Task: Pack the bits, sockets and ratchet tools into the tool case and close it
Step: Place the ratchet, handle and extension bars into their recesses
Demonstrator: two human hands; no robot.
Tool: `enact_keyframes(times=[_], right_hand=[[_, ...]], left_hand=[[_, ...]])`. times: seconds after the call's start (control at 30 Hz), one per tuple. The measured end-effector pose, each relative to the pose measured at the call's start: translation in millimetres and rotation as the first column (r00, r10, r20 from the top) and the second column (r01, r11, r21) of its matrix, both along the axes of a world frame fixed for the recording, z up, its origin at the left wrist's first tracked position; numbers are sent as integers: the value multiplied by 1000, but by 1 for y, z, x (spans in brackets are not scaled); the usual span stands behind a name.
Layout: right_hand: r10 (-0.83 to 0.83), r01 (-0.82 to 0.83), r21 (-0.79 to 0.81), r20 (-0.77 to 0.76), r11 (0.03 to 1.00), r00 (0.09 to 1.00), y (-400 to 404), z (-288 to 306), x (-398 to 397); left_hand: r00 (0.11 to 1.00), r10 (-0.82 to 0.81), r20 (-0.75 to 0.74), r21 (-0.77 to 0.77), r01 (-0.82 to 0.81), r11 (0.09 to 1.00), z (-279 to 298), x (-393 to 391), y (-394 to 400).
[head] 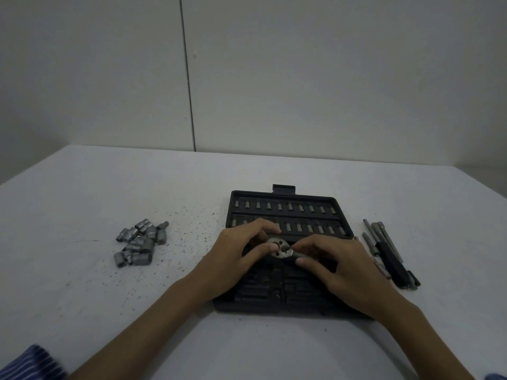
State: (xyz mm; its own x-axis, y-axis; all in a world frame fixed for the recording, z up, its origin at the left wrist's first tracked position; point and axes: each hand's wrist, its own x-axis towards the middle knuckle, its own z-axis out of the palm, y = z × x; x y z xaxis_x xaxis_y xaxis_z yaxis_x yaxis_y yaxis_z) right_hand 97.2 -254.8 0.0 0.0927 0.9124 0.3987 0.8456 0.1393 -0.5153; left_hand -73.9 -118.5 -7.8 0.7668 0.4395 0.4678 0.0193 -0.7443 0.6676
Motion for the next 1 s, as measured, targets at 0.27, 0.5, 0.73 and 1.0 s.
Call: enact_keyframes(times=[0.27, 0.5, 0.73, 1.0], right_hand=[[-22, 21, 28, 44, 999, 999, -4, -4, 1], [8, -10, 14, 80, 1000, 997, -4, -8, 1], [5, -5, 7, 87, 1000, 996, -4, -9, 2], [-10, 11, -11, 71, 1000, 997, -7, -7, 1]], left_hand=[[997, -63, -40, 21, 64, 998, -2, -5, 1], [993, -62, -102, 127, 75, 989, -2, -8, 1], [987, -65, -144, 121, 82, 989, -3, -8, 2], [983, -67, -170, 131, 90, 987, -6, -9, 2]])
